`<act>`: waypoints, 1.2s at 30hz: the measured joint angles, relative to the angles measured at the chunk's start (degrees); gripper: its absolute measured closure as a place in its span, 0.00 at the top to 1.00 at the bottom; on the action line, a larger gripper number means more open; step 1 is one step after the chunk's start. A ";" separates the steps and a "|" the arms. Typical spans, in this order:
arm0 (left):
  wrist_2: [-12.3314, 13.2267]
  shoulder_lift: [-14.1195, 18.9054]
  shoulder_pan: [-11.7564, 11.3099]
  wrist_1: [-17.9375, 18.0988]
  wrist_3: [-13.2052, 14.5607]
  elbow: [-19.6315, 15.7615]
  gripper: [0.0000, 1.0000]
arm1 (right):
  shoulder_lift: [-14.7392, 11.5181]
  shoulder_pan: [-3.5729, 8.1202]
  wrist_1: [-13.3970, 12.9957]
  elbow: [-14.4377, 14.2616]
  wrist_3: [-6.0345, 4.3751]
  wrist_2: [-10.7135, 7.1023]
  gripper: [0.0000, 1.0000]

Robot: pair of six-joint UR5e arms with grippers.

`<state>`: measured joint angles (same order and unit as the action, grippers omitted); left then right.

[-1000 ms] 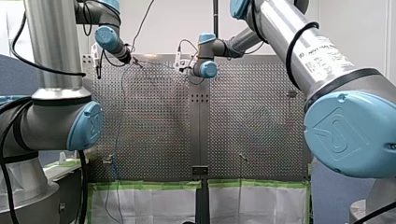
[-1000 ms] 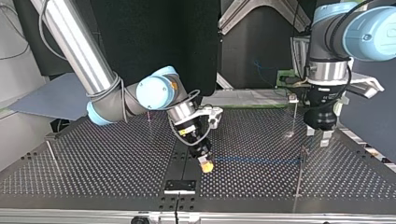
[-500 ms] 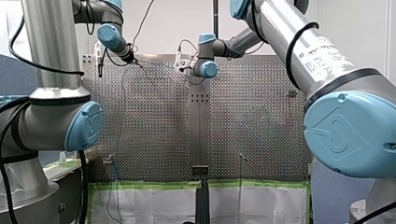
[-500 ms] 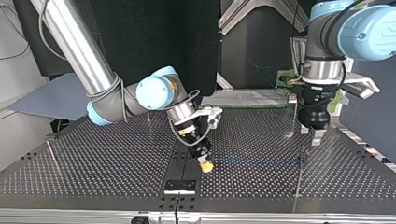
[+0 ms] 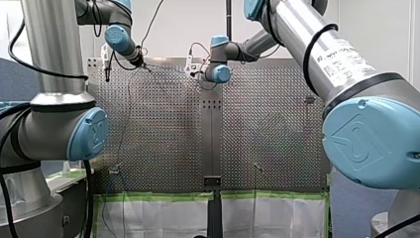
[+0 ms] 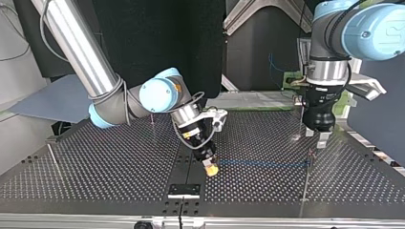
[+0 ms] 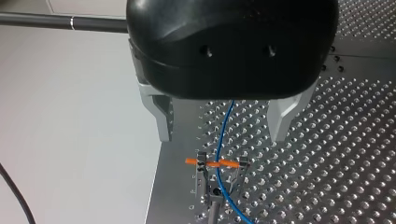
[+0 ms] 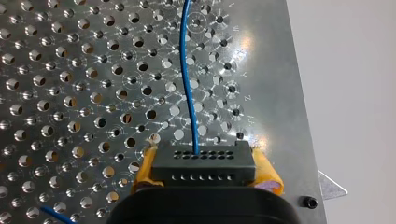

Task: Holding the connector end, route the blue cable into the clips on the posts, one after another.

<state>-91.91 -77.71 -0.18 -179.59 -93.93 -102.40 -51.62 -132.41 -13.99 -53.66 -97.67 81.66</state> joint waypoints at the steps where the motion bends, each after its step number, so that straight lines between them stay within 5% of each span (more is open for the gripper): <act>1: -0.17 0.00 0.01 0.01 0.00 -0.01 1.00 | 0.00 0.00 0.00 0.01 0.05 -0.04 0.00; 20: -1.72 -0.08 0.78 0.05 -0.26 0.01 1.00 | 0.00 0.89 0.98 0.01 0.62 -0.35 0.00; 36: 4.12 -2.42 4.59 0.22 1.37 1.37 1.00 | 0.02 1.15 0.95 0.00 0.98 -1.05 0.00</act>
<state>-87.79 -80.13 4.41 -179.37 -92.56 -101.03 -51.60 -131.26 -13.04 -53.66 -96.69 80.61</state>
